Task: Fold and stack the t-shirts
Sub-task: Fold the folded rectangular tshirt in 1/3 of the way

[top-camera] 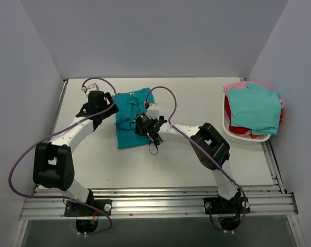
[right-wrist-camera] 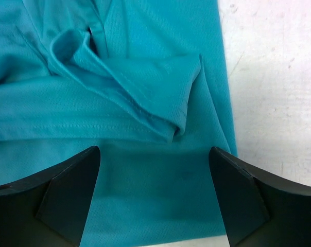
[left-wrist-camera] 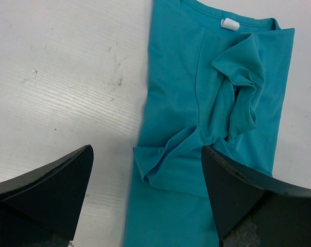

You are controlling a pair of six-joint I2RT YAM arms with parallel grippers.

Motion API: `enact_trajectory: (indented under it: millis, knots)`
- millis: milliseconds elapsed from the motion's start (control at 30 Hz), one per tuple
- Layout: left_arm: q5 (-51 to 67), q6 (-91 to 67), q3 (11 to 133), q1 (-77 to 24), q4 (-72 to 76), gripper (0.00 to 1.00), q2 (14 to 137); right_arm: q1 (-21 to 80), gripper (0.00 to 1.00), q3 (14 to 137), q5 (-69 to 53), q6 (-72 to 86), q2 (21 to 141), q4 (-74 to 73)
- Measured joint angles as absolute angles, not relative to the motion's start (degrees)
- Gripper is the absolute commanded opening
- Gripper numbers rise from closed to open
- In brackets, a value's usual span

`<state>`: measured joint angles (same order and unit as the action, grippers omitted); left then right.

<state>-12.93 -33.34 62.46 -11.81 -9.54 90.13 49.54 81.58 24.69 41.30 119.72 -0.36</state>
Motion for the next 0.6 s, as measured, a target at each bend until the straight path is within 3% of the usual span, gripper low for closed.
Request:
enact_trajectory:
  millis: [433, 600]
  knots:
    - [-12.25, -33.34, 62.37, -11.81, -8.38, 0.95, 91.09, 45.84, 0.77, 83.64, 24.73, 40.42, 119.72, -0.19]
    - [-11.99, -33.34, 62.37, -11.81, -8.29, 0.95, 91.24, 45.21, 0.61, 83.7, 24.62, 40.38, 119.72, -0.19]
